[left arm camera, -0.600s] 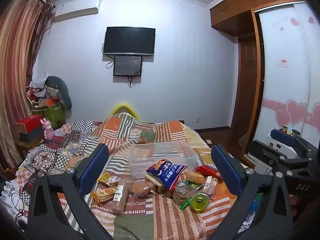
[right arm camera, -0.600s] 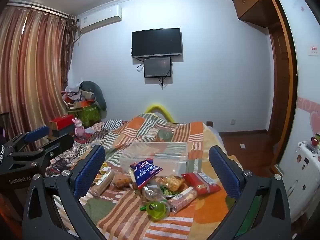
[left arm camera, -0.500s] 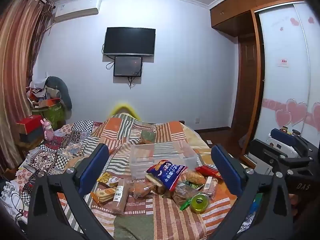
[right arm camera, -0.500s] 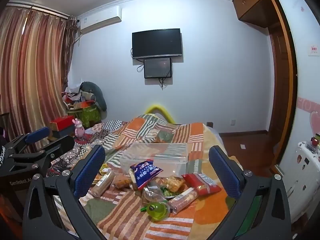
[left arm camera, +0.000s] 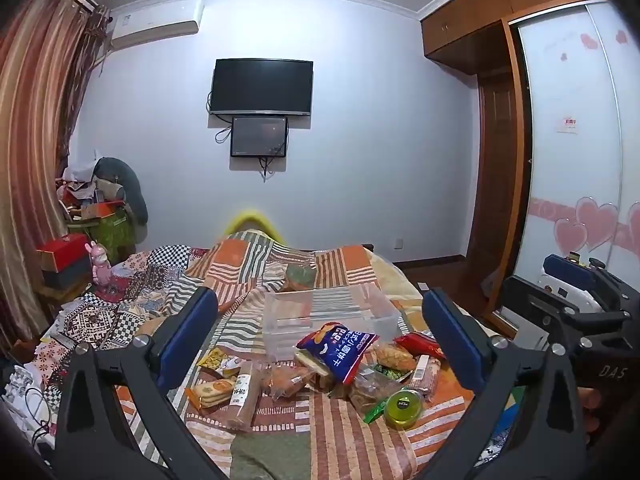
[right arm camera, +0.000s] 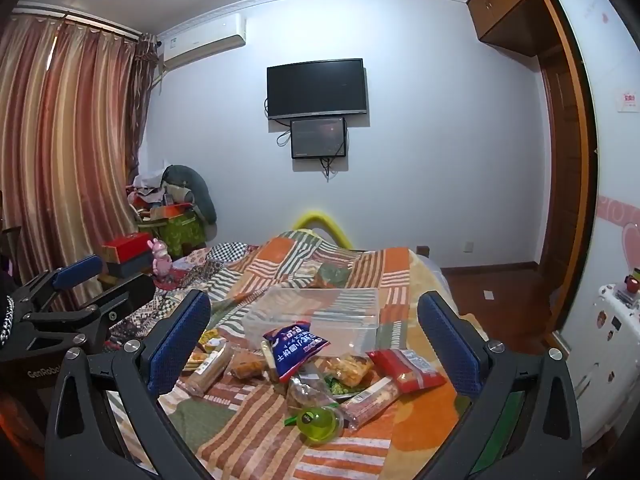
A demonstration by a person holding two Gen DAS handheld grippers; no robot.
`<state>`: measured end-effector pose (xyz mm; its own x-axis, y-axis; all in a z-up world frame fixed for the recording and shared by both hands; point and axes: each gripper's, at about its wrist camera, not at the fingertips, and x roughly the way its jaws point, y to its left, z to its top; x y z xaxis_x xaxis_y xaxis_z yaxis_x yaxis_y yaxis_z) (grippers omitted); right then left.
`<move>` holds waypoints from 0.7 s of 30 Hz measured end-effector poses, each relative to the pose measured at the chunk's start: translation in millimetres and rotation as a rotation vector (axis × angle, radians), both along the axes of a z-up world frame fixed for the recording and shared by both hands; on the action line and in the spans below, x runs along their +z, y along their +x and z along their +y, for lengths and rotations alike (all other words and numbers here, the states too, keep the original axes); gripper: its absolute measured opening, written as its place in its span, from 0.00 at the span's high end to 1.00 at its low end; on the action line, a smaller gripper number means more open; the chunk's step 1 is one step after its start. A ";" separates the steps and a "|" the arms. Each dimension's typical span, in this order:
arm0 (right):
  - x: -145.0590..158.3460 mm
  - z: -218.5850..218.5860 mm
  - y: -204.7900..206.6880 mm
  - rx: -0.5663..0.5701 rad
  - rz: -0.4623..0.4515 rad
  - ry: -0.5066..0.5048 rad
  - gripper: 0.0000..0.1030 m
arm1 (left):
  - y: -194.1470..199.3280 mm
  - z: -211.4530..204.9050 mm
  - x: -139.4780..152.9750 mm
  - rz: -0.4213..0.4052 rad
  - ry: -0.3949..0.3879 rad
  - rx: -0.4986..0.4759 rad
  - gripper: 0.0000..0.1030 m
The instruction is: Organize snacks
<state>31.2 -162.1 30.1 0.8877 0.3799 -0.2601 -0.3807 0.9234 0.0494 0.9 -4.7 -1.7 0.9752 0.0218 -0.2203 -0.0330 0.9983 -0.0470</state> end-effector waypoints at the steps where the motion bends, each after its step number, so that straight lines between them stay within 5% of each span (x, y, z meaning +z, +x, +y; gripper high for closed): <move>1: 0.1 0.1 -0.1 -0.001 0.000 0.000 0.00 | 0.2 -0.2 -0.3 0.000 0.000 0.000 0.00; 21: -0.6 -0.9 -0.2 0.000 0.000 0.011 0.00 | -2.8 -2.0 2.3 -0.004 -0.002 -0.004 0.00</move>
